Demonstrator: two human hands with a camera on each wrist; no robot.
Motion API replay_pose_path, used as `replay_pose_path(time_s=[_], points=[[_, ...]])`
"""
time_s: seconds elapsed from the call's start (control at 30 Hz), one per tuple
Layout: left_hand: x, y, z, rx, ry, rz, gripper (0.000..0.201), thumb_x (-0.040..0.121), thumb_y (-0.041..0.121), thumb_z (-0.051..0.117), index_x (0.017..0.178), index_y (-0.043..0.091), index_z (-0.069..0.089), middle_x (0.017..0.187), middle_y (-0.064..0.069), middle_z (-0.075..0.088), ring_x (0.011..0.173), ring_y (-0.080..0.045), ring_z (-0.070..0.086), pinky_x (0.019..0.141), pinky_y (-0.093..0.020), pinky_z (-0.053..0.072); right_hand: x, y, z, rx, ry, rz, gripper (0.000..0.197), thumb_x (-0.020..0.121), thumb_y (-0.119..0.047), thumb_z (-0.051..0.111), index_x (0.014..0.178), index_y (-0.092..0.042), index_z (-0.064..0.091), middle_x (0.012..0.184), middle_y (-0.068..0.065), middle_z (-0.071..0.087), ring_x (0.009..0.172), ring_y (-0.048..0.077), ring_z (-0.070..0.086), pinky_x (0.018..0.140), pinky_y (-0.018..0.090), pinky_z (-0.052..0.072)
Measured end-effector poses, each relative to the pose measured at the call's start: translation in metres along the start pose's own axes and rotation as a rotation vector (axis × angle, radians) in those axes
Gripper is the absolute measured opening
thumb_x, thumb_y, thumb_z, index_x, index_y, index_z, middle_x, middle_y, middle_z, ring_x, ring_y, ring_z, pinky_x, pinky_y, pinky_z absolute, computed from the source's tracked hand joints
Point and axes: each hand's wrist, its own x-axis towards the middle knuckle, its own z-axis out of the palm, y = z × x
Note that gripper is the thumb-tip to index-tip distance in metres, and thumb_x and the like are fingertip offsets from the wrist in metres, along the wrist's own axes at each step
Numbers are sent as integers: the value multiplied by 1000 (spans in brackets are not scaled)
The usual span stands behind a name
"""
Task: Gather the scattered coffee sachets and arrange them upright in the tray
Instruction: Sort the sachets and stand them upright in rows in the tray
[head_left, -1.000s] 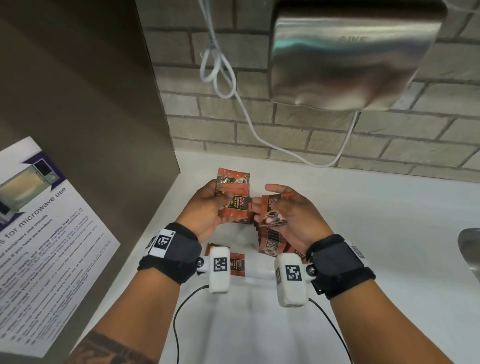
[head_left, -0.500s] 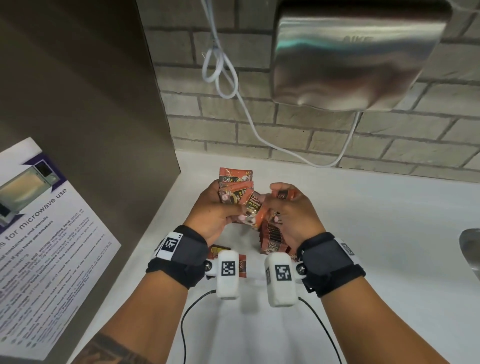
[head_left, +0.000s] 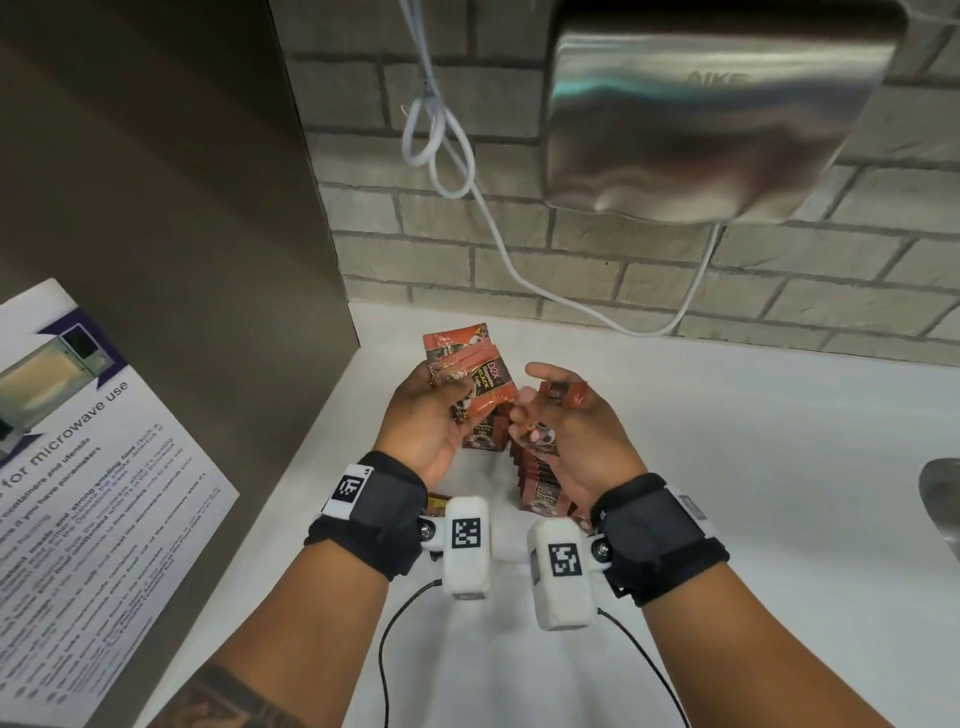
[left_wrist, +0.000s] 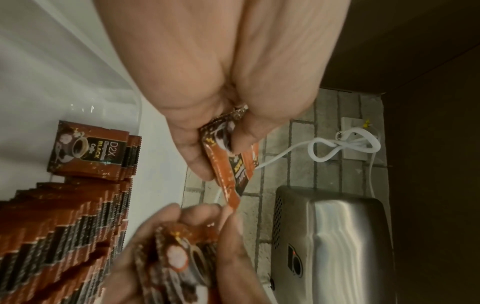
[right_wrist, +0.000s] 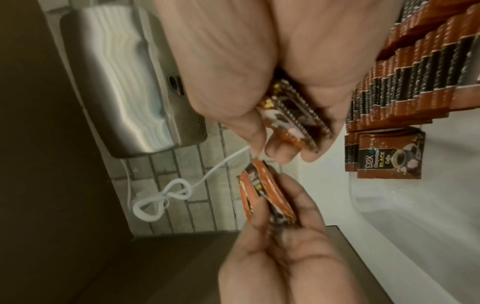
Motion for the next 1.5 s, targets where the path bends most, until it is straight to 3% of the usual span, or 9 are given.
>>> replay_pose_path(time_s=[0.13, 0.27, 0.4, 0.53, 0.63, 0.9, 1.03, 1.2, 1.5], points=[[-3, -4, 6, 120, -67, 47, 34, 90, -8, 59, 122, -1, 60, 116, -20, 69, 100, -27, 68, 84, -36, 53, -1, 7, 10, -107, -6, -40, 48, 79, -20, 84, 121, -14, 62, 105, 4, 76, 94, 21, 72, 83, 34, 56], [-4, -5, 7, 67, -49, 25, 31, 91, -6, 58, 119, 6, 63, 107, -15, 69, 94, -26, 67, 83, -38, 52, -1, 1, 9, -126, 0, -64, 39, 80, -4, 81, 115, -9, 65, 102, 8, 76, 87, 17, 73, 71, 26, 56], [-4, 0, 1, 90, -7, 20, 29, 94, -3, 59, 122, 4, 59, 102, -11, 71, 92, -23, 69, 77, -30, 56, 2, -6, 4, -35, 11, -25, 41, 81, 1, 76, 120, -2, 63, 109, 19, 73, 98, 33, 71, 87, 47, 56], [-11, -6, 6, 208, -75, 18, 37, 87, -11, 65, 123, 0, 62, 107, -16, 72, 94, -23, 70, 73, -27, 57, 5, -8, 4, 0, 30, -32, 26, 89, -2, 67, 115, -5, 68, 108, 15, 74, 100, 29, 72, 85, 42, 57], [-15, -10, 8, 252, -115, 22, 36, 86, -8, 67, 120, 5, 66, 111, -13, 74, 98, -23, 71, 78, -28, 58, 6, -5, 6, -20, 15, -43, 37, 86, -2, 68, 122, -3, 62, 110, 24, 71, 107, 41, 68, 98, 56, 52], [-10, -2, -2, 18, 13, -8, 25, 99, -2, 50, 121, 1, 63, 117, -20, 70, 102, -30, 70, 83, -35, 60, -3, -2, 2, -93, -10, -19, 40, 87, -10, 75, 123, -16, 61, 86, 7, 74, 83, 22, 68, 77, 31, 58], [-15, -6, 5, 99, -19, -10, 20, 96, 0, 58, 112, 6, 68, 106, -12, 74, 94, -22, 72, 85, -34, 58, -6, 0, 11, -156, -13, -53, 39, 84, -6, 77, 120, -12, 62, 100, 13, 75, 77, 20, 66, 65, 21, 56], [-14, -1, -5, 288, 62, -8, 9, 94, 16, 66, 98, 20, 73, 93, -2, 73, 86, -20, 65, 74, -34, 48, 2, -4, 4, -46, 40, 7, 37, 86, 1, 72, 120, -9, 62, 97, 14, 74, 87, 27, 67, 78, 36, 55], [-16, -11, -7, 396, -53, 81, 22, 88, 9, 74, 110, 7, 73, 82, -9, 68, 67, -17, 57, 66, -28, 48, 4, -2, 8, 39, -16, -24, 32, 88, 2, 67, 120, -1, 64, 111, 21, 71, 105, 39, 69, 95, 53, 54]])
